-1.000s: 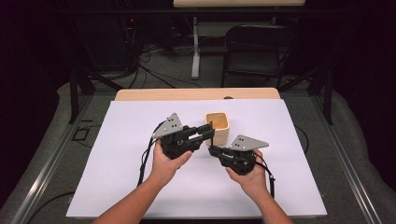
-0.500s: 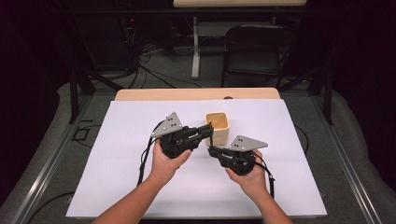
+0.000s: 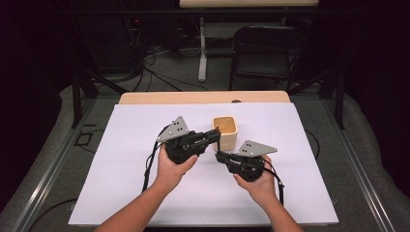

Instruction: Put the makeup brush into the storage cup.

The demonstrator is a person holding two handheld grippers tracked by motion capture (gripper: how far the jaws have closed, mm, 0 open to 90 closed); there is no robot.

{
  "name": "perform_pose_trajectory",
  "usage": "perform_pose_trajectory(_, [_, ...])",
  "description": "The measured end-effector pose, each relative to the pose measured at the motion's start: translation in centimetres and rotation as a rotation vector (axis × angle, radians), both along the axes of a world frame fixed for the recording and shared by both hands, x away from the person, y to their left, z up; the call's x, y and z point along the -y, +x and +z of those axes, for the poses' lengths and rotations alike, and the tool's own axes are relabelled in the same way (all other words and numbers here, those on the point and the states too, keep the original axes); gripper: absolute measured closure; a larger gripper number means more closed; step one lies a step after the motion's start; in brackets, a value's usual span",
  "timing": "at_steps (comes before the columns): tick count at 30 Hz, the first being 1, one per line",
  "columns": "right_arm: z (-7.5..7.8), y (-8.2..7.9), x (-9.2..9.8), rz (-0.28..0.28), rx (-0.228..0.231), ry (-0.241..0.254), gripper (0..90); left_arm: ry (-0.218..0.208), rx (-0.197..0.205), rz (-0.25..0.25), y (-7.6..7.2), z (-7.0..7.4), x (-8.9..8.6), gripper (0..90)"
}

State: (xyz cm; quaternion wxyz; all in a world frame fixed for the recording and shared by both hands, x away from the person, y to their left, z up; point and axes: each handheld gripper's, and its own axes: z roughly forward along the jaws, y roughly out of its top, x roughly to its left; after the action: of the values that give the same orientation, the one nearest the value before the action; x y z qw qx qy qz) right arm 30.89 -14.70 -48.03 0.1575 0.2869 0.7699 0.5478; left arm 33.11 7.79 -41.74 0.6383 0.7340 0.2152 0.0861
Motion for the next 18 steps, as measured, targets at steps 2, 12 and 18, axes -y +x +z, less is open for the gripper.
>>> perform_pose_trajectory(2, [-0.01,0.00,0.00,0.001,-0.003,0.001,85.1,0.000,0.000,-0.001,-0.01,-0.01,0.01,83.8])
perform_pose_trajectory(12, [-0.17,0.07,-0.14,-0.008,-0.005,-0.023,67.7,0.009,0.010,0.025,0.25,0.05,-0.17,83.8])
perform_pose_trajectory(18, [-0.28,0.09,-0.24,-0.038,-0.009,-0.053,47.1,0.007,0.028,0.047,0.50,0.11,-0.44,83.9])
